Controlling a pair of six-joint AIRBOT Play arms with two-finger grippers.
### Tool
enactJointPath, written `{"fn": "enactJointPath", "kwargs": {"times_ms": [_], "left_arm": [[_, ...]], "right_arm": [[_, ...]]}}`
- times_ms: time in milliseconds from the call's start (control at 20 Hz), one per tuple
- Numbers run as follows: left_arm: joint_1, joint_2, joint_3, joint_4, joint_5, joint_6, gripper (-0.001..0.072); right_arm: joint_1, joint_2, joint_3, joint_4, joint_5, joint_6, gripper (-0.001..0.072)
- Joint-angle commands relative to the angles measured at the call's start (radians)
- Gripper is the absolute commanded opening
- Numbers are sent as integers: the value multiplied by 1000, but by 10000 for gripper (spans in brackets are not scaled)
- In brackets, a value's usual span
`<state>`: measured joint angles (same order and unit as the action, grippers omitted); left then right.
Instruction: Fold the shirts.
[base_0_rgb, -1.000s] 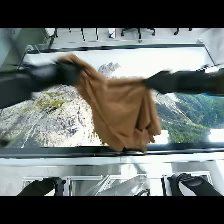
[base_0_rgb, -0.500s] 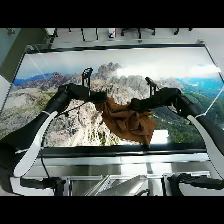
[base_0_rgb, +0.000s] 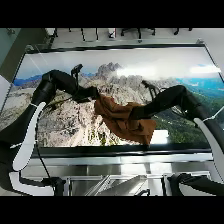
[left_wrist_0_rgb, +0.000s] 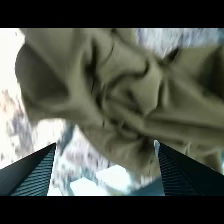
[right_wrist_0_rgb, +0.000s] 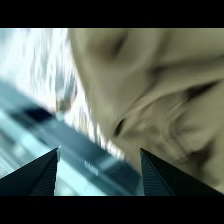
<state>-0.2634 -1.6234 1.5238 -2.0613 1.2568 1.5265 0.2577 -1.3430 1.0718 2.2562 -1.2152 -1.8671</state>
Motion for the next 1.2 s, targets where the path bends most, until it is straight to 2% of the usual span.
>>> {"fn": "enactJointPath", "kwargs": {"times_ms": [0,200,350,400,450,500,600,750,950,1050,1150], "left_arm": [[-15,98,-226,-2,5,-8,693],[-117,243,-478,-3,-179,-8,693],[-203,320,-592,-10,-291,-29,693],[-234,341,-623,-10,-323,-37,693],[-260,360,-652,-10,-352,-46,693],[-284,377,-679,-10,-380,-65,693],[-326,398,-720,-10,-430,-90,694],[-370,402,-764,-10,-480,-135,693],[-455,402,-805,-11,-612,-221,693],[-502,402,-827,-10,-704,-274,693],[-537,388,-838,-10,-770,-321,693]], "right_arm": [[198,-10,-90,-131,163,-31,558],[293,-108,-87,-204,372,24,557],[278,-136,-60,-222,407,35,536],[270,-137,-53,-222,405,35,399],[268,-137,-51,-219,401,34,173],[267,-135,-50,-219,391,34,19],[261,-113,-13,-222,323,28,20],[156,3,170,-261,174,20,20],[-173,77,471,-333,214,47,20],[-348,45,512,-325,266,70,20],[-486,-27,512,-240,285,68,20]]}}
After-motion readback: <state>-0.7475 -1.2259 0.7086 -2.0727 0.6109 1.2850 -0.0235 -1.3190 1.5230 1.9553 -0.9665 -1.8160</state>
